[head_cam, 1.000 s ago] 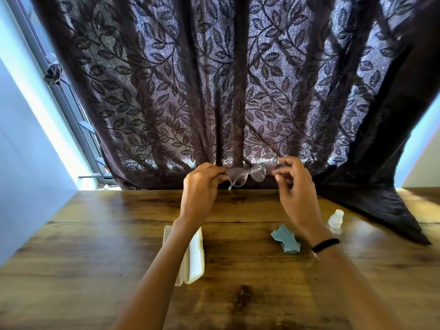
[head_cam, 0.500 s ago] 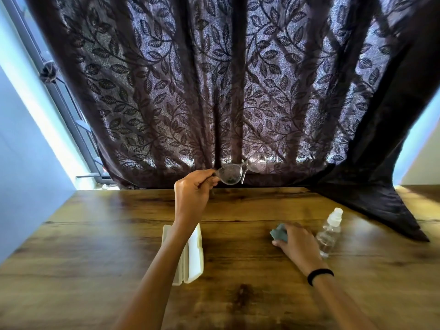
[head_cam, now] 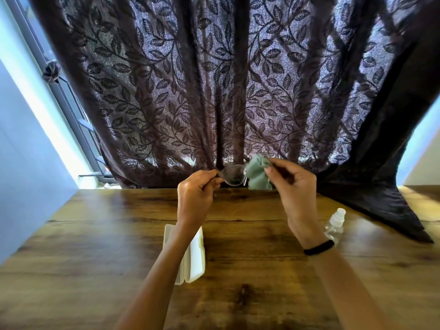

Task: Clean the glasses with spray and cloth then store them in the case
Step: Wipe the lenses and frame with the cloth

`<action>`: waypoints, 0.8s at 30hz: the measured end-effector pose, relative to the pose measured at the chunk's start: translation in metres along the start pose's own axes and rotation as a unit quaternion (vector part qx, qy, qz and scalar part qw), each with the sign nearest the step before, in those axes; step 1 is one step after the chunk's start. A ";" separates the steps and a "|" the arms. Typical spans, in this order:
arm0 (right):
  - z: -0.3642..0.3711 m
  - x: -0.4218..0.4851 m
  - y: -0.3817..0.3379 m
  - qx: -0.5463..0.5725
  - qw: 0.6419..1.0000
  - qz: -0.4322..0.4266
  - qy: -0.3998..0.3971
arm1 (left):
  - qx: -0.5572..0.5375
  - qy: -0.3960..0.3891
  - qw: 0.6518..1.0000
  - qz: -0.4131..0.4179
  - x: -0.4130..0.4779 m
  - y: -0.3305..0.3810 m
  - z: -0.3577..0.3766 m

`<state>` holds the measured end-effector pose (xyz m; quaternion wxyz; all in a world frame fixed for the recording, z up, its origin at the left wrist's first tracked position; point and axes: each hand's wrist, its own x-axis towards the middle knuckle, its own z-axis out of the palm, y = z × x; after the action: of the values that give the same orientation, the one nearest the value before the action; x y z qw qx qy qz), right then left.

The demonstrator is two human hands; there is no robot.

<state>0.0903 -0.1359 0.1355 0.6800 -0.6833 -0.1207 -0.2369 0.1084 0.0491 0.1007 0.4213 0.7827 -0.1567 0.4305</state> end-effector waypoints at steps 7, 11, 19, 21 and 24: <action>0.035 -0.006 -0.007 -0.252 0.947 -0.192 -0.053 | 0.037 0.006 0.999 0.026 0.002 0.010 0.001; 0.043 -0.021 -0.001 -0.347 0.883 -0.285 -0.137 | 0.054 0.009 0.998 0.035 0.003 0.010 -0.001; 0.024 -0.002 0.006 -0.280 0.939 -0.199 -0.019 | 0.027 0.013 0.999 0.030 0.006 0.012 -0.004; 0.027 -0.002 0.004 -0.287 0.934 -0.213 -0.015 | 0.022 0.021 0.999 0.032 0.007 0.014 -0.002; 0.040 -0.012 -0.001 -0.308 0.910 -0.275 -0.044 | 0.033 0.031 0.998 0.042 0.008 0.018 0.002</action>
<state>0.0859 -0.0951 0.1323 0.3383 -0.8081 -0.2545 -0.4096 0.1028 0.0377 0.1164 0.3814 0.7753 -0.1624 0.4765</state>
